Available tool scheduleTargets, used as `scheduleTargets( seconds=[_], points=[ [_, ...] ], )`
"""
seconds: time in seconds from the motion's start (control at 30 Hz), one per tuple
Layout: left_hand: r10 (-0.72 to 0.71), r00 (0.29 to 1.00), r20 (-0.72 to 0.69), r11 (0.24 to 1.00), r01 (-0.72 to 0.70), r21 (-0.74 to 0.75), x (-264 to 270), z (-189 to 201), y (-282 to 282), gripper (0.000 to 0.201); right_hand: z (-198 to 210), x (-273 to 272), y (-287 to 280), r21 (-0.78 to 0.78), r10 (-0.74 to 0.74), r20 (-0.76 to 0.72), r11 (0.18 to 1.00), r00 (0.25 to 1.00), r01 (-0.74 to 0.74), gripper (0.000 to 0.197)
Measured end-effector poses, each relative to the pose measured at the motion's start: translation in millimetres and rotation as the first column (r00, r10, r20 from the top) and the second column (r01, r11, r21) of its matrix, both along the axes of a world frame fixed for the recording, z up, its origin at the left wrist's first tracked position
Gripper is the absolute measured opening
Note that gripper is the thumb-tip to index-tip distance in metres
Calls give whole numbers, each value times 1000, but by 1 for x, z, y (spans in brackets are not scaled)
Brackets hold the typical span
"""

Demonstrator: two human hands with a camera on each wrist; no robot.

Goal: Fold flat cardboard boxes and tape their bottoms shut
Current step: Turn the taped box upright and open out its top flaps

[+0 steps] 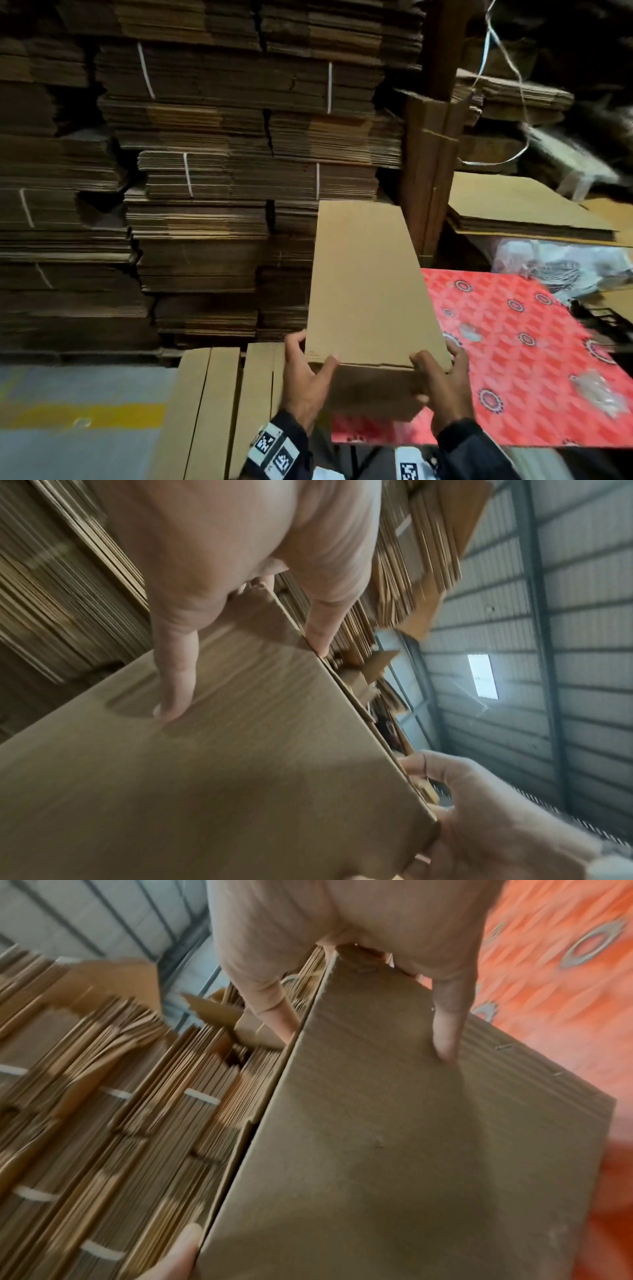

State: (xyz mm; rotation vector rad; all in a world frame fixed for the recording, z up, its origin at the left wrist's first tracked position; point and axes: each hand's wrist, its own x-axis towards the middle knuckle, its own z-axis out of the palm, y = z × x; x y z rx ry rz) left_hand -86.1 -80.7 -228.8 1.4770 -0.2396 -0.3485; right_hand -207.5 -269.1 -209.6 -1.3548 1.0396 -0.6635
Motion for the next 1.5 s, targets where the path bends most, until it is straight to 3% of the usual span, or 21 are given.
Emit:
scheduleTargets(
  seconds=[0.2,0.4,0.73,1.0,1.17,1.33,1.43,1.5],
  points=[
    [-115,976,184,983,86,160,-79,-27,-118,59,-31,-95,-114,35,-69,-80,997,994,72,55],
    [-90,970,226,975,40,219,-148,-37,-240,58,-34,-176,-244,-25,84,-73,996,994,-86,60],
    [-190,946,261,931,89,355,-165,-29,-359,53,-28,-194,-387,-38,254,-31,966,967,-256,68],
    [-196,958,208,931,115,347,-156,-19,-378,50,-24,-185,-403,-57,312,37,949,949,-310,68],
    [-142,972,184,944,78,320,-159,-18,-380,51,-26,-187,-409,100,308,86,944,948,-316,73],
    [-143,978,152,941,87,328,-160,-12,-376,54,-30,-189,-411,156,305,93,936,948,-317,72],
    [-135,990,41,948,117,296,-150,-9,-366,50,-24,-187,-404,133,306,122,938,944,-321,70],
    [-121,988,-97,975,137,178,-141,-9,-355,45,-14,-183,-397,23,332,123,941,935,-338,80]
  ],
)
